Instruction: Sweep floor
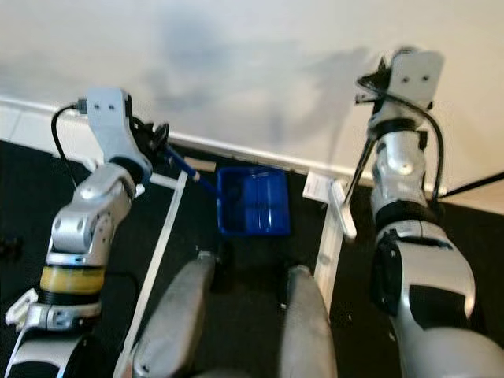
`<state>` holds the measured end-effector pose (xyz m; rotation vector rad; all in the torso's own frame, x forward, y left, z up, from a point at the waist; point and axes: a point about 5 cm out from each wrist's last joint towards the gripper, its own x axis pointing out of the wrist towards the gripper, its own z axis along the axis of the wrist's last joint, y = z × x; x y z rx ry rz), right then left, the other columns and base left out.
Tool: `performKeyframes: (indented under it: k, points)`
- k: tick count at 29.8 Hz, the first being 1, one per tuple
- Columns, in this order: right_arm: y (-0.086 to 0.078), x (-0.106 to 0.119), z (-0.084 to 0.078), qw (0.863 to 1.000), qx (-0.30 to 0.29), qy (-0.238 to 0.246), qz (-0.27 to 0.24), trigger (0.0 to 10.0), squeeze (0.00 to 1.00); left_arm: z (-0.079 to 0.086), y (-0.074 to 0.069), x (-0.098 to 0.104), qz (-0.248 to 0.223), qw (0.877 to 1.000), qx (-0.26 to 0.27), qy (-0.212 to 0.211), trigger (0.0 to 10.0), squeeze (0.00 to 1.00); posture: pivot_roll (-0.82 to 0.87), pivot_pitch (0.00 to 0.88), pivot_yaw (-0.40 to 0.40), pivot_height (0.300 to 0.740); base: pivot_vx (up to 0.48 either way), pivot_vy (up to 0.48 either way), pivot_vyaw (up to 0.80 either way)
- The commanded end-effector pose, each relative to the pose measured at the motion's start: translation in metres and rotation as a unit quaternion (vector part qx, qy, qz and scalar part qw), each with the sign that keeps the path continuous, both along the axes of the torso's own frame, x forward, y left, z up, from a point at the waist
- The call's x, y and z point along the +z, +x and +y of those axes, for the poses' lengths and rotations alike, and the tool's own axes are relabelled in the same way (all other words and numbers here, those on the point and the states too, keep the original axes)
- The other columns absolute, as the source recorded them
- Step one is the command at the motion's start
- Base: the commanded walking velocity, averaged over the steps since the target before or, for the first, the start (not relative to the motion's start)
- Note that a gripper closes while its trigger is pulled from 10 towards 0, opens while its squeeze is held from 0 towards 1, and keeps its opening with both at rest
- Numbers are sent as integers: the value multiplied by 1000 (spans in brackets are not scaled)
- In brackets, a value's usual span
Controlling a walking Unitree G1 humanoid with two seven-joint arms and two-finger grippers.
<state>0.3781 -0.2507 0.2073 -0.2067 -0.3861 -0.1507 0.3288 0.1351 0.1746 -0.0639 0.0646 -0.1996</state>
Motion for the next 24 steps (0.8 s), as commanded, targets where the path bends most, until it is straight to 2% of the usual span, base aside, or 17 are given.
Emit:
performKeyframes:
  k: [1, 11, 24]
  points:
    - [-6, -21, -6, 999, -9, 6, 37, 10000, 0, 2, -1, -3, -1, 1000, 7, 1, 10000, 0, 113, 352, 163, 740, 0, -337, 0]
    - [-6, -21, -6, 999, -10, 6, 38, 10000, 0, 3, -1, -4, 1, 1000, 8, 2, 10000, 0, 113, 354, 163, 740, 0, -279, 0]
    - [-6, -21, -6, 999, -9, 6, 38, 10000, 0, 8, 2, -4, -2, 1000, 22, 5, 10000, 0, 111, 353, 163, 740, 0, 0, 0]
